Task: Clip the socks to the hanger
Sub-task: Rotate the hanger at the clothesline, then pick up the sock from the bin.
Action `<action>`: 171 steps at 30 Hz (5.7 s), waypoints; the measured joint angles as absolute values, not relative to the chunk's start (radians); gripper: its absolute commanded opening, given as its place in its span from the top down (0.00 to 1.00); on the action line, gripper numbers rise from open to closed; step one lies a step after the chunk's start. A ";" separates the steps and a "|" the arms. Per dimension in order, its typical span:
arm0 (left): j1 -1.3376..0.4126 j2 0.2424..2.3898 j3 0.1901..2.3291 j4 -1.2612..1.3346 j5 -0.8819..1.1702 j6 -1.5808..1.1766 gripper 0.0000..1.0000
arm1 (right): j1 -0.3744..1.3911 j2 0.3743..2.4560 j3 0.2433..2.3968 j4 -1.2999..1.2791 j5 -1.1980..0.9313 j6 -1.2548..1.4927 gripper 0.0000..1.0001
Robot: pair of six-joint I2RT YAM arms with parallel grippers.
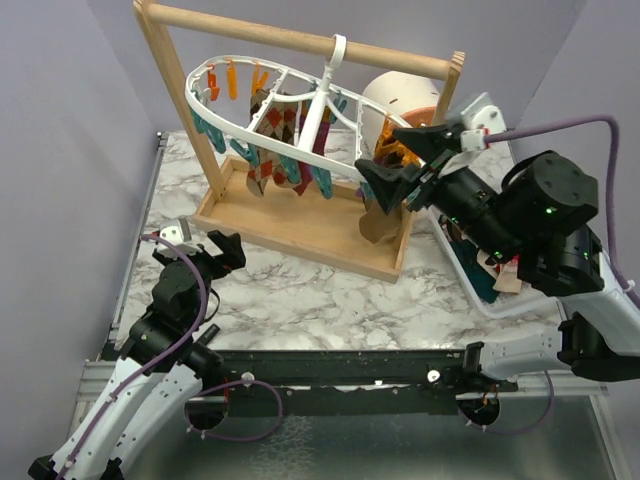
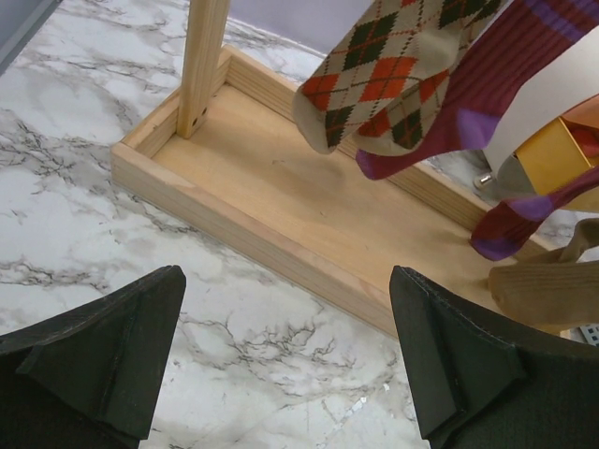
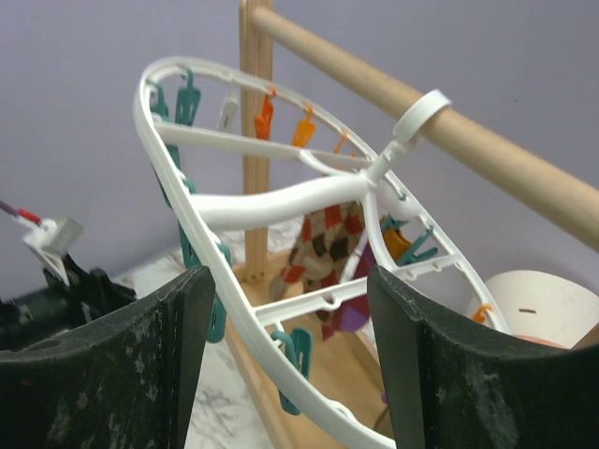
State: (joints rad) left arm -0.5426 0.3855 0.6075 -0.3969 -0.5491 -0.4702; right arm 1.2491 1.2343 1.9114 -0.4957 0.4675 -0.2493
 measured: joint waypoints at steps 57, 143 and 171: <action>-0.545 0.312 0.574 -0.392 -0.416 -0.514 0.01 | -0.079 1.046 0.849 -0.443 0.456 0.590 0.27; -0.644 0.581 0.616 0.326 0.748 0.008 0.01 | 0.217 0.594 0.772 -0.075 -1.069 1.012 0.99; -0.842 0.911 0.784 0.369 0.800 0.336 0.46 | 0.403 0.813 0.828 0.002 -1.017 1.066 0.99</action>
